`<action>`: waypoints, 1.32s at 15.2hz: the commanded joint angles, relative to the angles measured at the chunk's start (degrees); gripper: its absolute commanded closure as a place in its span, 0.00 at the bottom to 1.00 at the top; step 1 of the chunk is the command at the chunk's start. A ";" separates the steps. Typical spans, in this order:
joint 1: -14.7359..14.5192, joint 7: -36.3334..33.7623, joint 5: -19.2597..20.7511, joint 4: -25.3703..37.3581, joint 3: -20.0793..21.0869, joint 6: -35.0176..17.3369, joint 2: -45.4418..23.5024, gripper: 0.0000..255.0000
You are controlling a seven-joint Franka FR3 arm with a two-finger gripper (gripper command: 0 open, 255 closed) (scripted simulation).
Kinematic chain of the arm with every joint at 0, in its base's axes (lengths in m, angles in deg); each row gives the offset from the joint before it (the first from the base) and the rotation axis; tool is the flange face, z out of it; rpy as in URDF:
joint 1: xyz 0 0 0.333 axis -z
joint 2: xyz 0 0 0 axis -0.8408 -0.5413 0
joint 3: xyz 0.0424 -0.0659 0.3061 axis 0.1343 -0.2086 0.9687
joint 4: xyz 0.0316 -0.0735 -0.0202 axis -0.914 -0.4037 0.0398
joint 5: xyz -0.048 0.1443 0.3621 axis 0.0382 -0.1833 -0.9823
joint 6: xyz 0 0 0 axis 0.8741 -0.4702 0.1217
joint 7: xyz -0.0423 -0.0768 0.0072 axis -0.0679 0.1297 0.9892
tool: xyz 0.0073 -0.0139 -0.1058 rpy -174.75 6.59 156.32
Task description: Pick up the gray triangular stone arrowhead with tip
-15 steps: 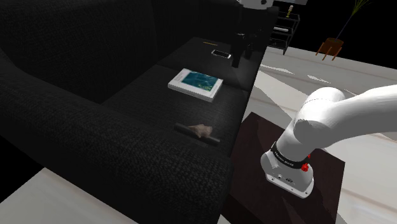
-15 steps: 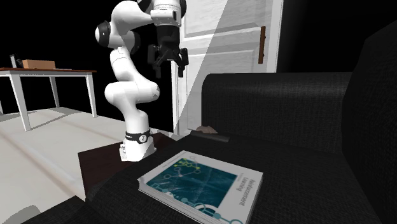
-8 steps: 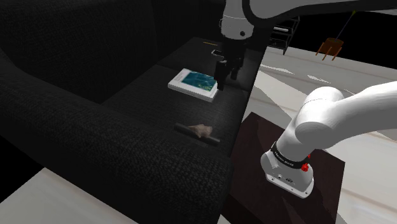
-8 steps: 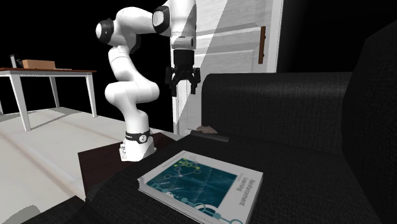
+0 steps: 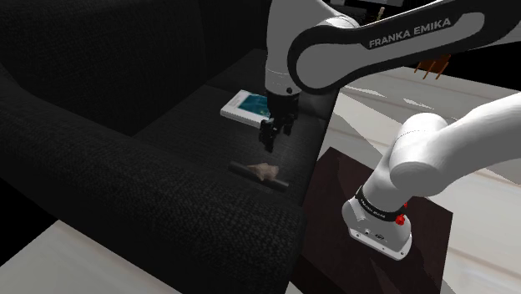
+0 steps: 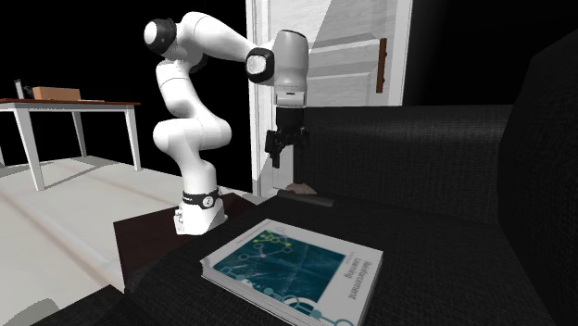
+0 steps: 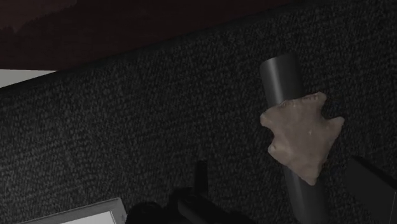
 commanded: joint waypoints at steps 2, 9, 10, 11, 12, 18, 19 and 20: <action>-1.16 -2.75 -1.68 -0.77 3.69 -6.16 -5.26 0.00; -1.63 -5.44 -2.46 -1.93 7.73 -15.02 -13.00 0.00; -1.58 -5.48 -2.46 -2.28 7.94 -16.03 -13.67 0.00; -1.51 -5.53 -2.45 -2.62 8.14 -17.05 -14.36 0.00; -1.44 -5.58 -2.42 -2.94 8.34 -18.08 -15.07 0.00; -1.27 -5.65 -2.30 -3.36 8.64 -19.71 -16.31 1.00; -1.26 -5.64 -2.29 -3.36 8.63 -19.72 -16.32 1.00; -1.27 -5.65 -2.30 -3.36 8.64 -19.72 -16.32 1.00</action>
